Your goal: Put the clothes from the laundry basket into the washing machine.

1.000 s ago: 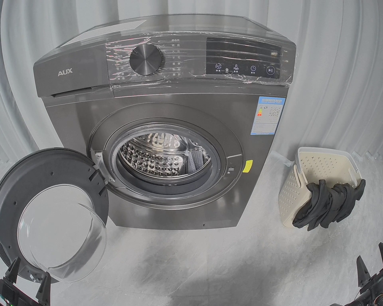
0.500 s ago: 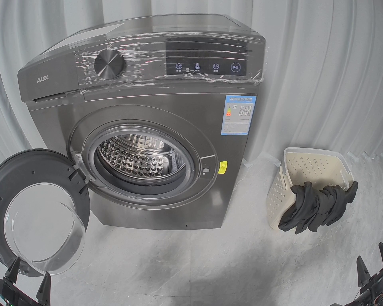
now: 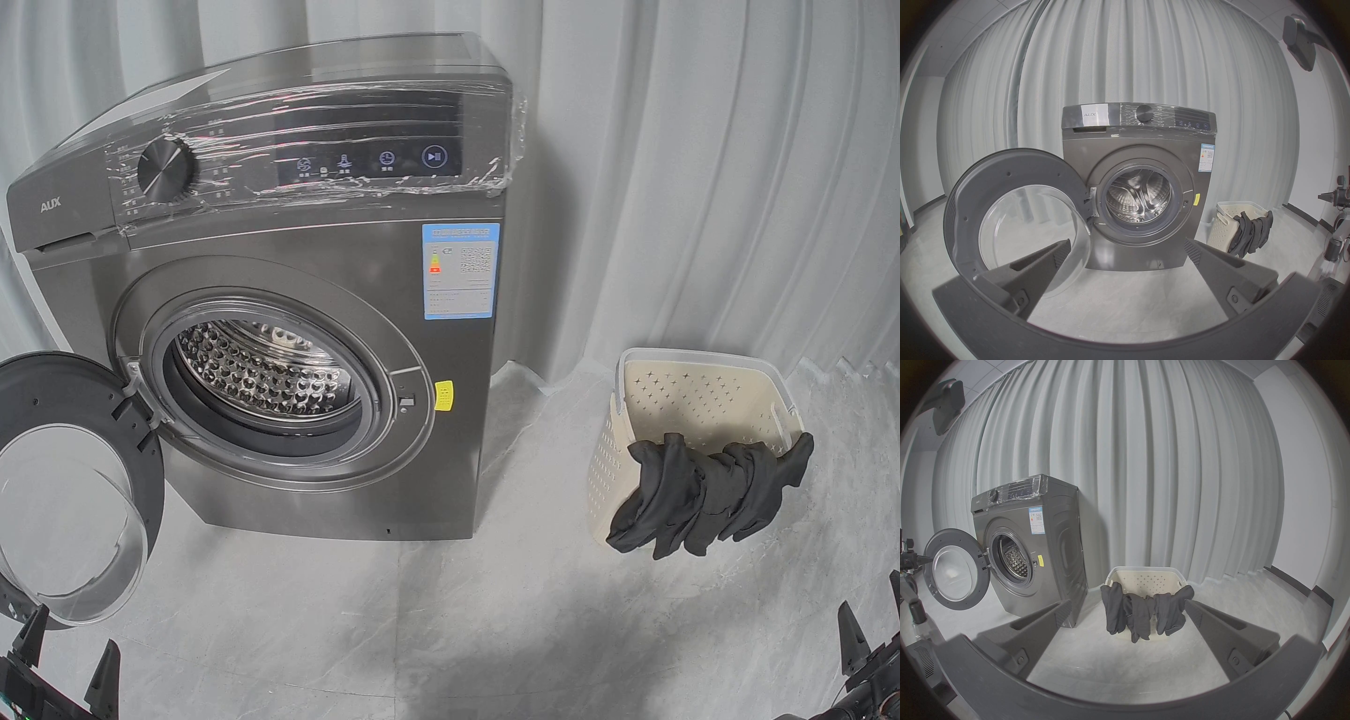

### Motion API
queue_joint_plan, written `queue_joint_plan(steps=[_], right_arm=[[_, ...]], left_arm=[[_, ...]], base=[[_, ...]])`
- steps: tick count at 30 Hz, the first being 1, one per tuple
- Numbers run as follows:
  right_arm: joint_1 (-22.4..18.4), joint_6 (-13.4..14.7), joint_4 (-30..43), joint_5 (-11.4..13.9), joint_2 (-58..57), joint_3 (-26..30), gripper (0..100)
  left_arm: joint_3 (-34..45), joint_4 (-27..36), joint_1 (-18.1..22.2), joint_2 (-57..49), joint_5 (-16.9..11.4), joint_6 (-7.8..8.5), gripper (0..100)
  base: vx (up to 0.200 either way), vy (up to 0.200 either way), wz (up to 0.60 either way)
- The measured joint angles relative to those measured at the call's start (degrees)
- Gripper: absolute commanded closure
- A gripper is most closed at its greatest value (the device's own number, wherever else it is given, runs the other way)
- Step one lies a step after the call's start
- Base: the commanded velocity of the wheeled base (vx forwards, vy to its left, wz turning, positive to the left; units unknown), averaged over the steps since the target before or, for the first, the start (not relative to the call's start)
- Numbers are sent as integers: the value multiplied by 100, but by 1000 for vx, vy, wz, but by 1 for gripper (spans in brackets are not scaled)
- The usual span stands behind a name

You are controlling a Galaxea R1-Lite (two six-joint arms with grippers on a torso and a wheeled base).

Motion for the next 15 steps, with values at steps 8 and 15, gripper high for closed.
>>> queue_joint_plan(steps=[8,15], right_arm=[[0,-2,-4,0,1,0,0],[0,-2,-2,0,1,0,0]], left_arm=[[0,-2,0,0,0,2,0],[0,-2,0,0,0,6,0]], base=[[0,-200,0],[0,-200,0]])
